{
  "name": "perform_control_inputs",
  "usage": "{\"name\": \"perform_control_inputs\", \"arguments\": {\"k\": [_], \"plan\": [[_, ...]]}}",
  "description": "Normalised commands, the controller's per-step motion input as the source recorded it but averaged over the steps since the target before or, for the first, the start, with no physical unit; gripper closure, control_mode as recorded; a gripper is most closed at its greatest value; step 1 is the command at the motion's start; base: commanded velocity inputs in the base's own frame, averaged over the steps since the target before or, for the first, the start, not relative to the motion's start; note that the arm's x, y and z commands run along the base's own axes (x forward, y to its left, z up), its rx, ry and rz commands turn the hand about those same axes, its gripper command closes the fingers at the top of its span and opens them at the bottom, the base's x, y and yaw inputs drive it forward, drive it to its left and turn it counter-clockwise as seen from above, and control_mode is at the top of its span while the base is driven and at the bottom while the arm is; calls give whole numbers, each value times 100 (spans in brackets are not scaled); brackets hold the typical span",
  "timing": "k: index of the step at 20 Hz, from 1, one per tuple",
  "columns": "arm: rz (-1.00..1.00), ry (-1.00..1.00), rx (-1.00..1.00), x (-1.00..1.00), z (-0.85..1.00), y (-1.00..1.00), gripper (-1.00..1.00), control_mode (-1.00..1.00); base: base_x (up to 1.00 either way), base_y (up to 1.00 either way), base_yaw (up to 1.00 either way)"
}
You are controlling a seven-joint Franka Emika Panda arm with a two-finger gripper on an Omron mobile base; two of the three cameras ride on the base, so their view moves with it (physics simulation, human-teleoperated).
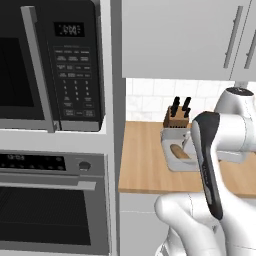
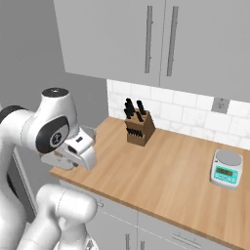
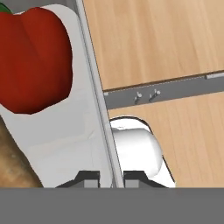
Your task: Take the meat container that has the shrimp and place it on the second highest rack of the freezer. Then take the vegetable container that has the bell pepper and sweet potato and place it on the highest rack of the freezer.
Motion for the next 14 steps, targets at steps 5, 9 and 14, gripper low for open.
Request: {"name": "perform_control_inputs", "arguments": {"k": [5,9,14], "plan": [[1,0,0,-62,-16,0,100,-100,0,0,0],[3,0,0,-56,-26,0,100,-100,0,0,0],[2,0,0,-25,-16,0,100,-100,0,0,0]]}}
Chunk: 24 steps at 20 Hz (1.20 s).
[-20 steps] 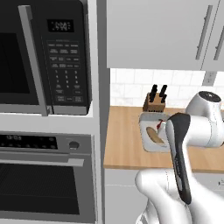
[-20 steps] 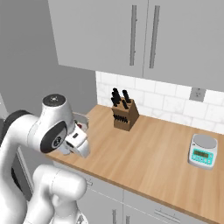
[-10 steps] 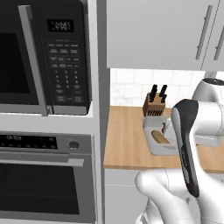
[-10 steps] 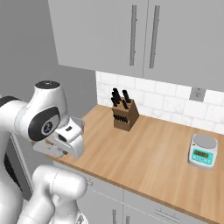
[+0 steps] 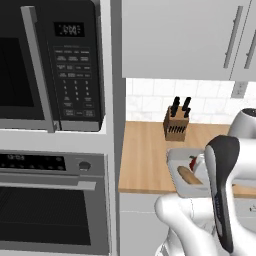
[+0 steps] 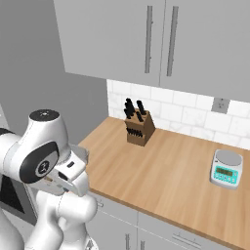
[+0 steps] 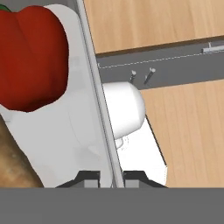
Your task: Take the meat container that has the shrimp and place it on the second highest rack of the freezer. Then take the vegetable container that has the bell pepper and sweet potato and place it on the highest rack of the freezer.
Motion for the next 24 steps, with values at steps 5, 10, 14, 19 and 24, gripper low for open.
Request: {"name": "perform_control_inputs", "arguments": {"k": [5,10,14,19,24], "plan": [[0,-5,0,-14,-1,0,100,-100,0,0,0],[1,-7,0,-41,1,0,100,-100,0,0,0],[0,0,0,0,0,0,100,-100,0,0,0],[0,0,0,-1,0,0,100,100,-23,2,0],[0,0,0,0,0,0,100,100,-100,27,3]]}}
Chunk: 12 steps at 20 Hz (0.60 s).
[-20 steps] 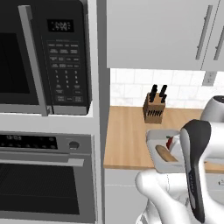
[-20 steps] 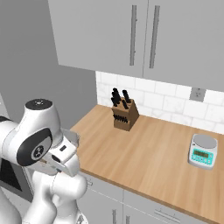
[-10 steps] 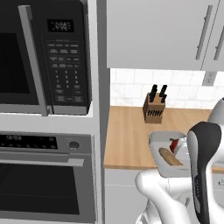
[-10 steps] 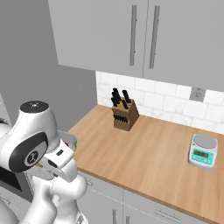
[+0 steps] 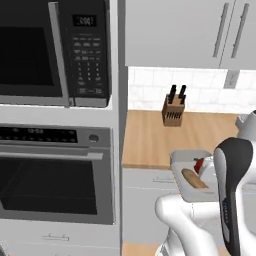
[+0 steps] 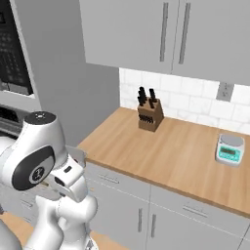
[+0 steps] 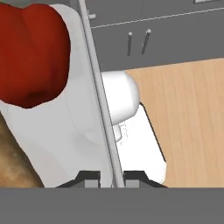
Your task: Take the meat container that has the shrimp and place it on the second highest rack of the freezer. Then take the vegetable container that has the bell pepper and sweet potato and place it on the highest rack of the freezer.
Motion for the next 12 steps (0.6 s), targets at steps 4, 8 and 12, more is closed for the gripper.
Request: {"name": "perform_control_inputs", "arguments": {"k": [4,8,12], "plan": [[0,0,0,0,0,0,100,100,-53,84,27],[0,0,0,0,0,0,100,100,-27,100,60],[0,0,0,0,0,0,100,100,9,100,65]]}}
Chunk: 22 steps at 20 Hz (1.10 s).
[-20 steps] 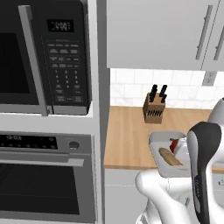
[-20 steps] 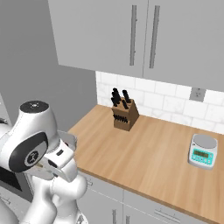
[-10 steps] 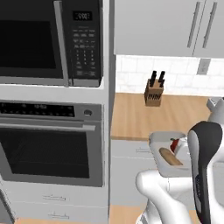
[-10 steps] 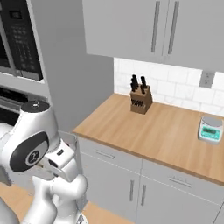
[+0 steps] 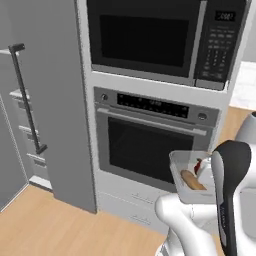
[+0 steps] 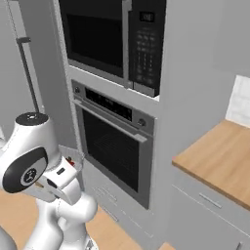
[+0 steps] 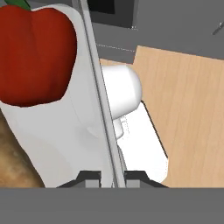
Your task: Take the meat container that has the shrimp and place it on the second highest rack of the freezer. Then take the vegetable container that has the bell pepper and sweet potato and place it on the highest rack of the freezer.
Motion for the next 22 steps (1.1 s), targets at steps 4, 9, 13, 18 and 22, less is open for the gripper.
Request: {"name": "perform_control_inputs", "arguments": {"k": [4,9,13,18,22], "plan": [[0,0,0,0,0,0,100,100,44,100,46],[0,0,0,0,0,0,100,100,100,89,5],[0,0,0,0,0,0,100,100,100,90,0],[0,0,0,0,0,0,100,100,100,98,-2],[0,0,0,0,0,0,100,100,100,97,-13]]}}
